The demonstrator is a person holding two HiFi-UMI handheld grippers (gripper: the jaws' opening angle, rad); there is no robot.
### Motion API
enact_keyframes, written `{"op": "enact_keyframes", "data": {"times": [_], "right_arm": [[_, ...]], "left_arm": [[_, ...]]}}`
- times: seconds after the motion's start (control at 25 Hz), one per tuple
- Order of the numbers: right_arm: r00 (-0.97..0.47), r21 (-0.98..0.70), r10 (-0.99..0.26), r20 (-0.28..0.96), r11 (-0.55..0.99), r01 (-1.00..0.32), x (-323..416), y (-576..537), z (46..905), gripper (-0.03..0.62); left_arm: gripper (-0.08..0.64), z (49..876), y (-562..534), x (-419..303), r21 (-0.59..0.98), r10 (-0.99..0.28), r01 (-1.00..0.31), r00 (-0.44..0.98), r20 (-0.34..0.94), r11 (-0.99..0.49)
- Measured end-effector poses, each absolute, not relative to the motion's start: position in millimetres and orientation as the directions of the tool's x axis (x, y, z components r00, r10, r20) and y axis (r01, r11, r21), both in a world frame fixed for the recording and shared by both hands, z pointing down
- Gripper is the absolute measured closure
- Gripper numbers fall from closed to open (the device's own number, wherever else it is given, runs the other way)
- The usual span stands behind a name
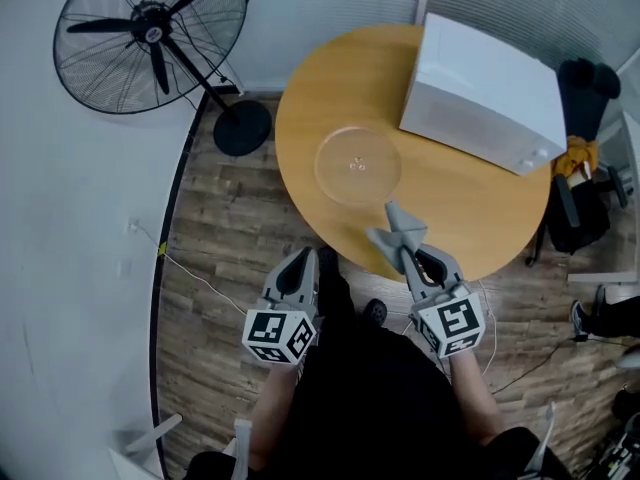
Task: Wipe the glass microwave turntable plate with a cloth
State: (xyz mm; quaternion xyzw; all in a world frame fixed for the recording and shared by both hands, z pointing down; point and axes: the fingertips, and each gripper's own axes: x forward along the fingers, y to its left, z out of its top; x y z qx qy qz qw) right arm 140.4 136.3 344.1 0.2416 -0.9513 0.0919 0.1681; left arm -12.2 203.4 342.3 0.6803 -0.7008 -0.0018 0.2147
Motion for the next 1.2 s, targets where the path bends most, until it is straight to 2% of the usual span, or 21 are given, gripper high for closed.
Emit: {"op": "enact_keyframes", "data": {"times": [0.48,0.88,1.2], "right_arm": [[-0.749,-0.06,-0.505,0.429,0.811,-0.582,49,52,346,0.571],[-0.63,-0.044,-0.575,0.522,0.72,-0.693,28,16,378,0.571],[-0.618,-0.067,-0.56,0.552,0.709,-0.702,16,3,393,0.571]], "left_arm": [[0.563,389,101,-95,0.353,-0.894,-0.934,0.204,0.398,-0.056],[0.561,462,41,-143,0.452,-0.812,-0.89,0.303,0.498,-0.055],[0.526,506,29,-144,0.524,-0.765,-0.851,0.346,0.543,-0.014]]}}
